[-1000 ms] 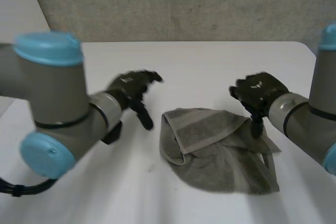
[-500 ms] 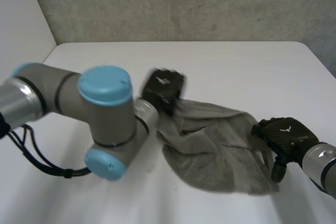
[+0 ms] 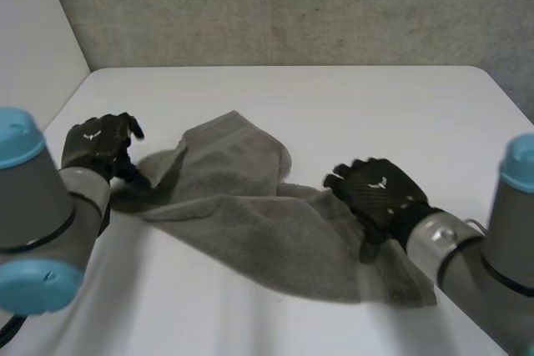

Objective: Fold the towel.

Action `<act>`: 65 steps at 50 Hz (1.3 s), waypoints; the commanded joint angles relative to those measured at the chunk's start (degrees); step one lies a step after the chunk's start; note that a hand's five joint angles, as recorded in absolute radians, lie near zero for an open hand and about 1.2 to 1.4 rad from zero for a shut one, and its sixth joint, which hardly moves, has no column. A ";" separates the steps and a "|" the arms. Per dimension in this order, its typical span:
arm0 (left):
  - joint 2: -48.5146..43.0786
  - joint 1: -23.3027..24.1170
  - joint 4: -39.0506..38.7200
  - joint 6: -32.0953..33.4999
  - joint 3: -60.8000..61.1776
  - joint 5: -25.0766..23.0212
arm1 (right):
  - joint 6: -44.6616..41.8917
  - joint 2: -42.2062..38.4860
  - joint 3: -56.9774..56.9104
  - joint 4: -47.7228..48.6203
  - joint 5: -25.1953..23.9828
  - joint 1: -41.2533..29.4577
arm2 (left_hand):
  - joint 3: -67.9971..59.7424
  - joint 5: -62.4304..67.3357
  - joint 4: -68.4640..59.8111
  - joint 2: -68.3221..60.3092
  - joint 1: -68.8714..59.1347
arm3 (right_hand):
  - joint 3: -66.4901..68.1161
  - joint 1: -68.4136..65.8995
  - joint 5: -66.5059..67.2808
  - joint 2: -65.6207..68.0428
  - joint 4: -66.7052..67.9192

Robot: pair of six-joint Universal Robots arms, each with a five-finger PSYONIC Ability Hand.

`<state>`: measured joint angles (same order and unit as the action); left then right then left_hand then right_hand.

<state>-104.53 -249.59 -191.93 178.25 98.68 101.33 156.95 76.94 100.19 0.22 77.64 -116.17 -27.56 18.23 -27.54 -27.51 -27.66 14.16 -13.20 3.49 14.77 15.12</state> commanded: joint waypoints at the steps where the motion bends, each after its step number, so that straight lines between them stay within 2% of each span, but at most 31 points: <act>1: 8.28 -0.72 -0.99 0.43 5.29 -0.96 | 5.82 -9.85 -14.28 -7.22 0.15 -2.91 | 16.84 -17.51 16.82 16.79 16.94 | -2.90 1.94 -2.24 -3.51 -3.86; 7: 9.43 -1.69 -1.08 0.52 6.97 -3.16 | 9.95 -19.96 -28.70 -16.37 -0.21 -3.62 | 15.33 -16.00 15.30 15.28 15.43 | 0.79 -1.76 1.46 0.19 -0.16; 9: 9.52 -1.87 -0.99 0.61 7.76 -5.27 | 9.96 -19.98 -28.73 -16.39 -0.21 -3.62 | 14.66 -15.33 14.63 14.61 14.76 | 0.80 -1.76 1.47 0.19 -0.15; 11: 9.61 -2.83 -0.90 2.53 9.50 -11.21 | 12.58 -26.02 -37.48 -19.89 -0.21 -3.62 | 12.15 -12.82 12.12 12.10 12.25 | 5.65 -6.61 6.32 5.04 4.69; 14: 9.43 -3.27 -0.64 4.39 10.22 -13.62 | 14.69 -30.42 -43.91 -23.75 -0.47 -3.71 | 11.97 -12.64 11.94 11.92 12.07 | 9.20 -10.16 9.86 8.59 8.24; 16: 8.56 -3.53 -0.46 9.46 11.70 -17.81 | 15.49 -32.44 -46.38 -25.78 -0.82 -3.71 | 11.47 -12.14 11.44 11.42 11.57 | 12.38 -13.34 13.04 11.77 11.42; 17: 8.56 -3.54 -0.46 9.48 11.71 -17.83 | 16.54 -34.29 -48.75 -27.80 -1.60 -3.80 | 11.46 -12.13 11.43 11.41 11.56 | 15.57 -16.53 16.24 14.96 14.62; 19: 6.55 -3.53 -0.29 15.17 12.50 -21.16 | 17.25 -35.88 -50.43 -29.12 -2.31 -3.80 | 11.46 -12.13 11.43 11.41 11.56 | 16.77 -17.73 17.44 16.16 15.81; 20: 6.53 -3.54 -0.29 15.20 12.50 -21.17 | 18.12 -37.46 -52.18 -30.35 -3.36 -4.15 | 11.46 -12.13 11.43 11.41 11.56 | 17.95 -18.91 18.61 17.34 16.99; 23: 2.24 -4.32 -0.20 21.42 11.89 -23.81 | 18.75 -38.79 -53.61 -31.16 -3.72 -4.33 | 12.13 -12.80 12.10 12.08 12.23 | 19.81 -20.77 20.48 19.20 18.85; 25: 1.01 -4.67 -0.29 22.22 11.54 -24.07 | 19.19 -40.11 -55.36 -31.95 -3.90 -4.41 | 12.63 -13.30 12.61 12.58 12.73 | 44.23 -45.19 44.90 43.62 43.27; 26: 1.00 -4.68 -0.29 22.23 11.54 -24.07 | 19.19 -40.11 -55.36 -31.95 -3.90 -4.41 | 12.64 -13.31 12.61 12.59 12.74 | 44.37 -45.33 45.03 43.76 43.41; 27: -0.13 -4.85 -0.81 22.14 11.01 -24.16 | 19.19 -39.94 -55.45 -32.21 -3.72 -4.50 | 13.14 -13.81 13.11 13.09 13.24 | 57.19 -58.15 57.86 56.58 56.24; 28: -1.54 -4.85 -0.99 22.05 10.23 -24.08 | 19.19 -39.93 -55.45 -32.21 -3.72 -4.50 | 13.81 -14.48 13.78 13.76 13.91 | 57.32 -58.28 57.99 56.71 56.36; 29: -1.55 -4.85 -0.99 22.05 10.22 -24.07 | 19.27 -38.89 -55.10 -32.30 -3.63 -4.50 | 13.82 -14.49 13.79 13.77 13.92 | 65.76 -66.72 66.42 65.15 64.80; 34: -6.30 -4.50 -1.43 21.26 6.09 -23.81 | 20.42 -30.79 -51.06 -31.60 -3.72 -3.97 | 14.83 -15.50 14.80 14.77 14.93 | 65.84 -66.80 66.51 65.23 64.88; 36: -9.71 -3.89 -1.43 18.73 2.85 -23.72 | 20.33 -27.54 -48.33 -31.25 -3.81 -3.71 | 14.32 -14.99 14.29 14.27 14.42 | 65.84 -66.80 66.51 65.23 64.88; 43: -15.78 -3.36 -0.56 13.71 -3.66 -23.72 | 14.81 -10.26 -31.05 -27.56 -4.78 -3.62 | 12.14 -12.81 12.11 12.09 12.24 | 65.84 -66.80 66.51 65.23 64.88; 45: -16.84 -3.10 -0.11 13.61 -4.81 -23.72 | 12.88 -7.10 -28.32 -26.60 -4.34 -3.01 | 7.93 -8.60 7.90 7.88 8.03 | 65.84 -66.80 66.51 65.23 64.88; 47: -17.98 -2.92 0.50 13.44 -6.47 -23.38 | 11.01 -4.25 -25.92 -25.71 -4.07 -1.69 | -10.81 10.14 -10.84 -10.86 -10.71 | 65.84 -66.80 66.51 65.23 64.88; 48: -17.99 -2.92 0.50 13.44 -6.48 -23.37 | 9.53 -2.08 -24.44 -25.19 -4.25 -0.21 | -10.91 10.24 -10.94 -10.96 -10.81 | 65.84 -66.80 66.51 65.23 64.88; 49: -18.07 -2.92 0.15 13.35 -7.61 -23.28 | 8.04 -0.66 -24.25 -24.83 -3.73 0.94 | -26.07 25.40 -26.09 -26.12 -25.96 | 65.84 -66.80 66.51 65.23 64.88; 50: -18.16 -2.92 0.06 13.35 -9.02 -23.28 | 8.03 -0.65 -24.25 -24.83 -3.72 0.95 | -40.37 39.70 -40.40 -40.42 -40.27 | 65.84 -66.80 66.51 65.23 64.88; 51: -18.16 -2.92 0.06 13.35 -9.03 -23.28 | 6.72 0.40 -24.60 -24.48 -3.81 2.08 | -40.52 39.84 -40.54 -40.57 -40.41 | 65.84 -66.80 66.51 65.23 64.88; 52: -18.08 -3.01 0.06 13.26 -11.29 -23.11 | 5.58 0.67 -25.73 -24.13 -3.90 2.96 | -52.32 51.65 -52.35 -52.37 -52.22 | 65.84 -66.80 66.51 65.23 64.88; 56: -17.90 -2.92 0.06 12.47 -17.12 -22.67 | 4.25 -0.12 -30.20 -21.77 -2.85 3.41 | -52.44 51.77 -52.46 -52.49 -52.34 | 65.84 -66.80 66.51 65.23 64.88; 58: -17.02 -2.75 -0.02 9.59 -24.20 -20.75 | 3.63 -1.00 -32.86 -19.73 -1.88 3.32 | -52.44 51.77 -52.46 -52.49 -52.34 | 65.84 -66.80 66.51 65.23 64.88; 61: -16.41 -2.39 -0.02 7.55 -28.63 -19.50 | 2.22 -4.16 -40.25 -14.72 1.29 3.23 | -52.44 51.77 -52.46 -52.49 -52.34 | 65.84 -66.80 66.51 65.23 64.88; 63: -15.18 -2.04 -0.63 3.53 -38.16 -16.01 | 1.43 -5.74 -44.64 -11.73 2.96 2.97 | -52.44 51.77 -52.46 -52.49 -52.34 | 65.84 -66.80 66.51 65.23 64.88; 64: -15.17 -2.04 -0.64 3.51 -38.21 -15.99 | 1.09 -6.44 -48.56 -7.47 4.18 2.71 | -52.44 51.77 -52.46 -52.49 -52.34 | 65.84 -66.80 66.51 65.23 64.88; 65: -14.57 -2.04 -1.77 1.51 -42.21 -13.47 | 1.43 -6.71 -51.21 -1.77 5.23 2.62 | -52.44 51.77 -52.46 -52.49 -52.34 | 65.84 -66.80 66.51 65.23 64.88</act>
<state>-121.31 -252.15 -192.06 186.79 72.05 81.40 159.45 74.46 63.10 -16.23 77.69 -112.74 -69.26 57.33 -69.40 -69.33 -66.84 76.48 -76.54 66.26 76.11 76.59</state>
